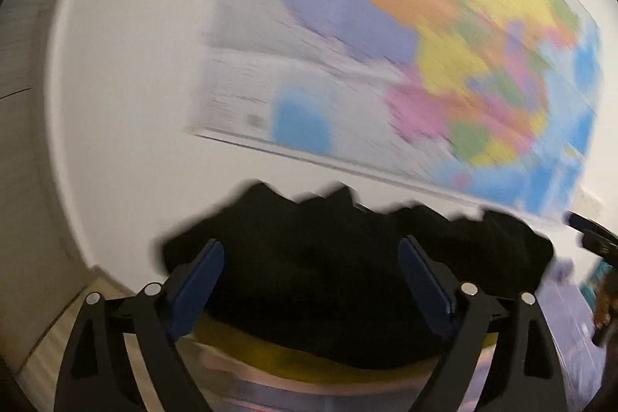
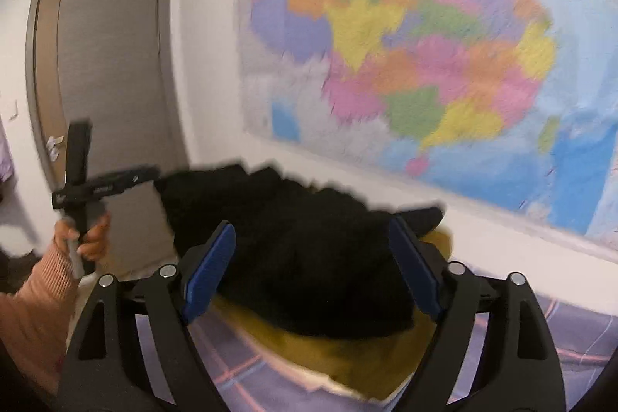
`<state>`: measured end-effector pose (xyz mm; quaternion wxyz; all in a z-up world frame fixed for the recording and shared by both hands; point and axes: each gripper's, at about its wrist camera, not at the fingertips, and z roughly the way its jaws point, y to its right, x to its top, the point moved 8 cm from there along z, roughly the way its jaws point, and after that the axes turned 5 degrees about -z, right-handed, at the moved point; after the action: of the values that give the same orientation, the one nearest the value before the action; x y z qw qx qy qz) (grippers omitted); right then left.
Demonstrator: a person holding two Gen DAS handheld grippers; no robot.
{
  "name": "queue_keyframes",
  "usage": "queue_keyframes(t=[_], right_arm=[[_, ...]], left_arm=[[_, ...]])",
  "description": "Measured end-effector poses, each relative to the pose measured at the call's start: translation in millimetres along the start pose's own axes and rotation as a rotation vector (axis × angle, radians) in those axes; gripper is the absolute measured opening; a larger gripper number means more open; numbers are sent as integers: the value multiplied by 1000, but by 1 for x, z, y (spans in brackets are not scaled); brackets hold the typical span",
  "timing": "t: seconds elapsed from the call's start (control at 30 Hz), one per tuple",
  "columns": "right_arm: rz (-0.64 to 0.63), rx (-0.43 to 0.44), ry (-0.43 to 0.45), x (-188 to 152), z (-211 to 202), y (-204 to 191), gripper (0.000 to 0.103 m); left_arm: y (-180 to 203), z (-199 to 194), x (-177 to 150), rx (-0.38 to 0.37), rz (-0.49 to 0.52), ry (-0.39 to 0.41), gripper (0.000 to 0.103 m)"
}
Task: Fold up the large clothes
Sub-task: 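Lower the black shirt onto the mustard garment and open both grippers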
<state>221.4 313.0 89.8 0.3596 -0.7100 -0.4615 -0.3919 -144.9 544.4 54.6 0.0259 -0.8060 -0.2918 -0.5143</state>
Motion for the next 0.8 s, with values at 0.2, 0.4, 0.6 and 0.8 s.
queue_keyframes(t=[0.2, 0.4, 0.6, 0.8], right_arm=[[98, 27, -156, -43, 47, 18, 54], [307, 120, -284, -104, 70, 37, 53], [196, 92, -184, -61, 37, 18, 57], [115, 102, -89, -32, 32, 2, 65]], left_arm=[[10, 66, -29, 15, 1, -155, 89], [-16, 118, -49, 146, 0, -259, 90], [7, 100, -34, 160, 41, -209, 90], [60, 58, -37, 128, 162, -139, 95]])
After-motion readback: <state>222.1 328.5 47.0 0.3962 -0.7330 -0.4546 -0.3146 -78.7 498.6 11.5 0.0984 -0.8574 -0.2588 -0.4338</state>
